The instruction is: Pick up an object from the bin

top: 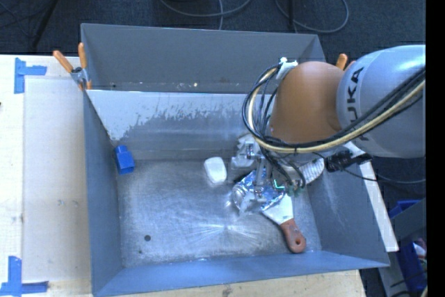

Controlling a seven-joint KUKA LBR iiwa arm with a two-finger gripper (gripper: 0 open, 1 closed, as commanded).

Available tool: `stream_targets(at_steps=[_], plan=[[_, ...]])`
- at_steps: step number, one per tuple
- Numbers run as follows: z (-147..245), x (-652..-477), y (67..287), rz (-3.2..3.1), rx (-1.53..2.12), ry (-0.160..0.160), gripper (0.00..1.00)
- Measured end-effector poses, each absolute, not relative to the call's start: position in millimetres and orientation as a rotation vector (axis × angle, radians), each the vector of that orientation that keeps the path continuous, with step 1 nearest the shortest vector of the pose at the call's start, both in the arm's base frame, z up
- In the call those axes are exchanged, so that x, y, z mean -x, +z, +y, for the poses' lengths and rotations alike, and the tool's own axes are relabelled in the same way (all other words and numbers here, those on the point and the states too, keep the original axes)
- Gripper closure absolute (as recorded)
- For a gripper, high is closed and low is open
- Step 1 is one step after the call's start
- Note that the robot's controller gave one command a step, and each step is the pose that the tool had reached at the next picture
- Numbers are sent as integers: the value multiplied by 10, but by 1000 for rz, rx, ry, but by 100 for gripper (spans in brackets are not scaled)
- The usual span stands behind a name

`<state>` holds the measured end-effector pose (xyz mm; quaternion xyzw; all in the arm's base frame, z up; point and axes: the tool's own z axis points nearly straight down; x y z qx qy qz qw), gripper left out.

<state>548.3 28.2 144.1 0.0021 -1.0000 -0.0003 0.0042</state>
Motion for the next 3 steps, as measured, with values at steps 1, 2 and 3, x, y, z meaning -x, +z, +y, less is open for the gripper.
stream_targets(at_steps=[1, 2, 3], plan=[[281, -5502, 1476, -3140, -5, -1, 0], [-178, -5649, 991, -3142, 138, -3, 0], [-352, -5711, 773, -3143, -27, -7, 0]])
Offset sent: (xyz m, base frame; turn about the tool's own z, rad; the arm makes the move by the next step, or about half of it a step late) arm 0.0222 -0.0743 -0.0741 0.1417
